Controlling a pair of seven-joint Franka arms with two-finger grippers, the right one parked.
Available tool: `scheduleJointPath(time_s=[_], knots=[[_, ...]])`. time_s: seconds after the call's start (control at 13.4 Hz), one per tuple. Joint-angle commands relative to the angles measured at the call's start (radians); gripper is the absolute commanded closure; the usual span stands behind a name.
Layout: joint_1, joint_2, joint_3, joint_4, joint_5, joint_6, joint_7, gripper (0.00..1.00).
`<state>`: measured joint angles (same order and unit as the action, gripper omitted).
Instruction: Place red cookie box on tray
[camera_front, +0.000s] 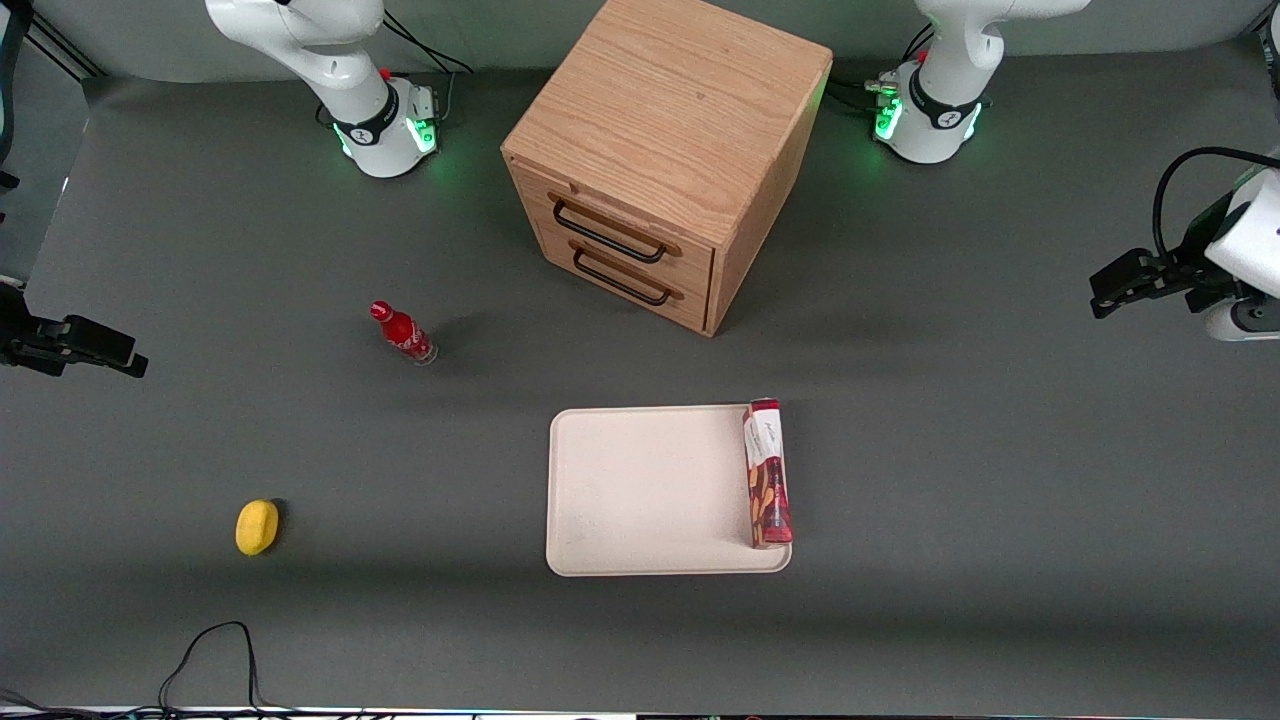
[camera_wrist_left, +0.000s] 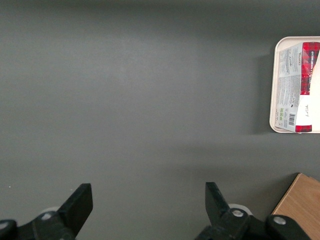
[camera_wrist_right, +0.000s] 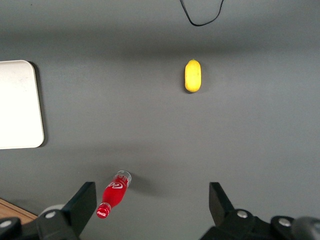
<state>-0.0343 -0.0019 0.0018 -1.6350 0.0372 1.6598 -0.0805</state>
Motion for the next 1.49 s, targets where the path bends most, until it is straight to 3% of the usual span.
scheduleJointPath(time_s=[0.0, 0.3, 1.27, 1.41], knots=[[-0.023, -0.018, 0.035, 0.000, -0.034, 0.005, 0.013, 0.00], [-0.024, -0.012, 0.032, 0.029, -0.049, -0.072, 0.018, 0.00], [-0.016, 0.020, 0.026, 0.058, -0.056, -0.080, 0.019, 0.00], [-0.016, 0.020, 0.027, 0.058, -0.054, -0.109, 0.085, 0.00]])
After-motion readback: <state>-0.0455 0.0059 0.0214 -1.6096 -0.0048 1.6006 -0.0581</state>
